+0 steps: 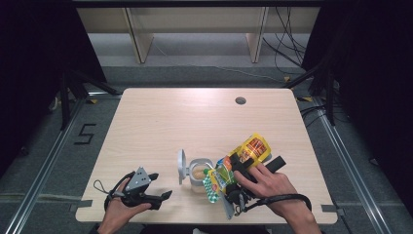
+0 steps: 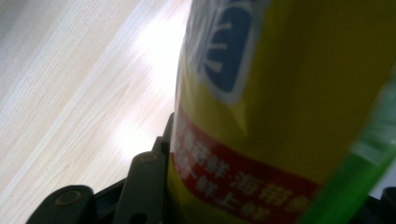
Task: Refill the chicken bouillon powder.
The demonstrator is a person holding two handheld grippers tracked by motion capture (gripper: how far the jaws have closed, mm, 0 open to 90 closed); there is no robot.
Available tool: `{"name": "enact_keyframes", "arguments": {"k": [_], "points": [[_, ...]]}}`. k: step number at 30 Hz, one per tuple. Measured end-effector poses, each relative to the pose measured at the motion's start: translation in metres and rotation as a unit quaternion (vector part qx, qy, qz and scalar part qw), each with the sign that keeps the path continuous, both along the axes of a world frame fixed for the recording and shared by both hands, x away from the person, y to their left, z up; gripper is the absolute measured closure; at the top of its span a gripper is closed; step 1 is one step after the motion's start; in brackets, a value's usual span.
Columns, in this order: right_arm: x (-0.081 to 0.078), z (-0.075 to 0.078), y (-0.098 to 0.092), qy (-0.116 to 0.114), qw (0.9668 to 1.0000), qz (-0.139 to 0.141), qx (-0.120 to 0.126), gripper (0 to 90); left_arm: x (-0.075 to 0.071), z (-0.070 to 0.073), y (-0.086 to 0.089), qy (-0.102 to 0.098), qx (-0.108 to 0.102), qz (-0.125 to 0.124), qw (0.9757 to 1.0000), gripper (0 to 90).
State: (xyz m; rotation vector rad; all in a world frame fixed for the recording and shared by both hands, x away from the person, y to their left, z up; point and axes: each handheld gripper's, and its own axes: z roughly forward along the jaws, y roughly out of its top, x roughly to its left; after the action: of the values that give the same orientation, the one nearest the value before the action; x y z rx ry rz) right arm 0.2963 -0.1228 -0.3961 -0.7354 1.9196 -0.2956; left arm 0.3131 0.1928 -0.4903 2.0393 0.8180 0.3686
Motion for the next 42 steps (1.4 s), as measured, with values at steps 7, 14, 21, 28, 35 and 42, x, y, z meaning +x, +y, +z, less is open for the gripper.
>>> {"name": "enact_keyframes", "arguments": {"k": [7,14,21,28,35,42], "points": [[-0.0002,0.0004,0.0007,0.001,1.0000,-0.001,-0.006,63.2,0.0006,0.0002,0.0008,-0.004,0.008,-0.007,0.9999,20.2],[-0.0009,-0.0009,0.0017,-0.001,1.0000,0.001,-0.008,63.3,-0.0003,-0.0008,-0.0011,0.003,-0.008,0.003,1.0000,20.2],[-0.0010,-0.0004,0.0023,-0.004,0.9999,0.005,-0.011,63.3,0.0010,-0.0003,0.0006,-0.001,0.004,-0.008,1.0000,20.2],[-0.0006,-0.0005,0.0016,-0.004,1.0000,0.006,-0.006,63.3,0.0010,-0.0002,0.0005,-0.004,0.002,-0.005,1.0000,20.2],[-0.0012,0.0002,0.0026,-0.004,0.9999,0.008,-0.011,63.3,0.0011,0.0000,0.0008,-0.002,0.004,-0.008,1.0000,20.2],[-0.0008,0.0000,0.0010,-0.001,1.0000,0.005,-0.002,63.4,0.0009,-0.0001,0.0003,-0.004,0.001,-0.004,1.0000,20.2]]}}
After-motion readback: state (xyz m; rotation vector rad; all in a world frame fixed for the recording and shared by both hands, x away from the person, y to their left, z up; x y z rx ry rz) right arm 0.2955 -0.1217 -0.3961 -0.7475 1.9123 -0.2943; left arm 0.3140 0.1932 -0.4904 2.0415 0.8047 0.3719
